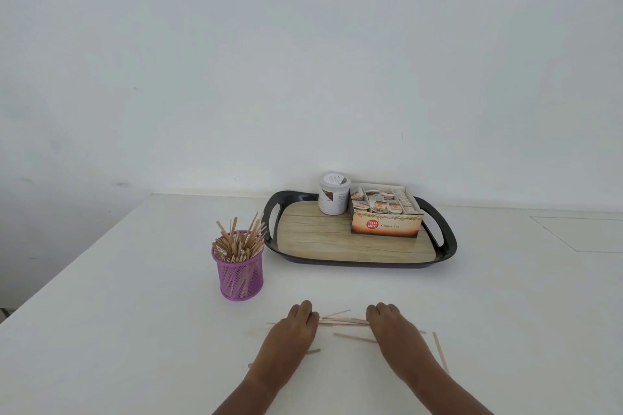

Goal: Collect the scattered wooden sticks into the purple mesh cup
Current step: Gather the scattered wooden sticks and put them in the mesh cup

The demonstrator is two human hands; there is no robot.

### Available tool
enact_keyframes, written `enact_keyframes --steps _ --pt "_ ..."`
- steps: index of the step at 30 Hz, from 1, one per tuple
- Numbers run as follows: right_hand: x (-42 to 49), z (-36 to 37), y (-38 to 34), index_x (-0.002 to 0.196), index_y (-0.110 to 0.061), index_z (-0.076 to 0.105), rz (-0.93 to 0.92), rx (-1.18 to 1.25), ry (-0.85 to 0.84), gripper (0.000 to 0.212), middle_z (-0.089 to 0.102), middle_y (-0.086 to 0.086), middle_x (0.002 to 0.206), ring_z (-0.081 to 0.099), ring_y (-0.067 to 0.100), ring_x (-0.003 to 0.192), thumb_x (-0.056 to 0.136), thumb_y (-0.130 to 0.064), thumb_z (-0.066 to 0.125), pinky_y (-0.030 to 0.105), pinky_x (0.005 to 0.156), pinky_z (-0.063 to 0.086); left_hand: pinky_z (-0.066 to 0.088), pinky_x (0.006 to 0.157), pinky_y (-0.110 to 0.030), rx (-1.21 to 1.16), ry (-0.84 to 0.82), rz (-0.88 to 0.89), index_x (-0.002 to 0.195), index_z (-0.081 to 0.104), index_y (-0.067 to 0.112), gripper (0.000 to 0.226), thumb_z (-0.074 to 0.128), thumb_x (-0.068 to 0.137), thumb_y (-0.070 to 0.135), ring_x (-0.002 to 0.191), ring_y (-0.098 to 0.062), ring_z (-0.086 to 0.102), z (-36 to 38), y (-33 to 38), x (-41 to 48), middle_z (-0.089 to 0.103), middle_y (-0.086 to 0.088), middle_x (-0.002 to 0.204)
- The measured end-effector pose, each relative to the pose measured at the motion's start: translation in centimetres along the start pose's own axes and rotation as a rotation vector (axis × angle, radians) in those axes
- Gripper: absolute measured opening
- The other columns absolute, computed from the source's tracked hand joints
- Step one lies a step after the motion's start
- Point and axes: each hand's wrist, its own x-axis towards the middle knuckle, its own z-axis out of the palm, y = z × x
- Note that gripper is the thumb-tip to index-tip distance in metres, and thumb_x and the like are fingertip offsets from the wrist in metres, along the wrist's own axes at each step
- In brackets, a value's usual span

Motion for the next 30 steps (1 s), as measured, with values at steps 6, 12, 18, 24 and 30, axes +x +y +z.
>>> enact_keyframes --steps 6,12,18,24,30 --pt "0.9 -2.0 1.9 0.105 -0.020 0.038 -0.008 0.023 0.135 0.026 0.035 -0.003 0.081 0.035 0.014 0.078 0.092 0.002 0.034 0.022 0.067 0.027 0.044 0.038 -0.010 -0.179 0.086 -0.118 0.065 0.070 0.013 0.045 0.091 0.028 0.001 0.053 -0.003 0.059 -1.3 -2.5 0.4 0.063 -0.003 0.065" --pt "1.6 -3.3 2.6 0.098 -0.014 0.053 0.067 0.404 0.213 0.022 0.062 -0.001 0.088 0.057 0.018 0.081 0.092 0.001 0.038 0.022 0.067 0.041 0.046 0.083 -0.027 -0.529 0.173 -0.283 0.108 0.058 0.005 0.026 0.040 0.093 -0.005 0.092 -0.017 0.056 -1.7 -4.8 1.0 0.053 -0.007 0.107" --pt "3.3 -3.5 -1.2 0.088 -0.005 0.065 0.036 0.850 0.273 0.021 0.063 -0.002 0.068 0.061 0.015 0.070 0.089 0.005 0.047 0.011 0.066 0.046 0.043 0.068 -0.005 -0.937 0.300 -0.464 0.081 0.057 0.016 0.025 0.042 0.095 0.001 0.081 -0.012 0.060 -3.8 -5.6 1.2 0.062 0.001 0.079" --pt "5.6 -5.0 -6.0 0.088 -0.004 0.065 0.011 1.124 0.267 0.022 0.066 0.002 0.071 0.063 0.014 0.071 0.088 0.006 0.045 0.005 0.062 0.048 0.043 0.061 -0.001 -1.112 0.507 -0.548 0.067 0.049 0.027 0.041 0.040 0.095 -0.002 0.075 -0.004 0.062 -6.5 -7.4 1.7 0.066 -0.009 0.081" --pt "7.7 -8.4 -9.2 0.087 -0.007 0.062 -0.029 1.117 0.364 0.022 0.068 0.006 0.080 0.065 0.014 0.077 0.089 0.005 0.044 0.001 0.062 0.044 0.052 0.079 -0.032 -1.298 0.800 -0.504 0.076 0.056 0.023 0.035 0.040 0.094 -0.003 0.081 -0.027 0.067 -10.7 -10.9 2.9 0.065 0.000 0.068"
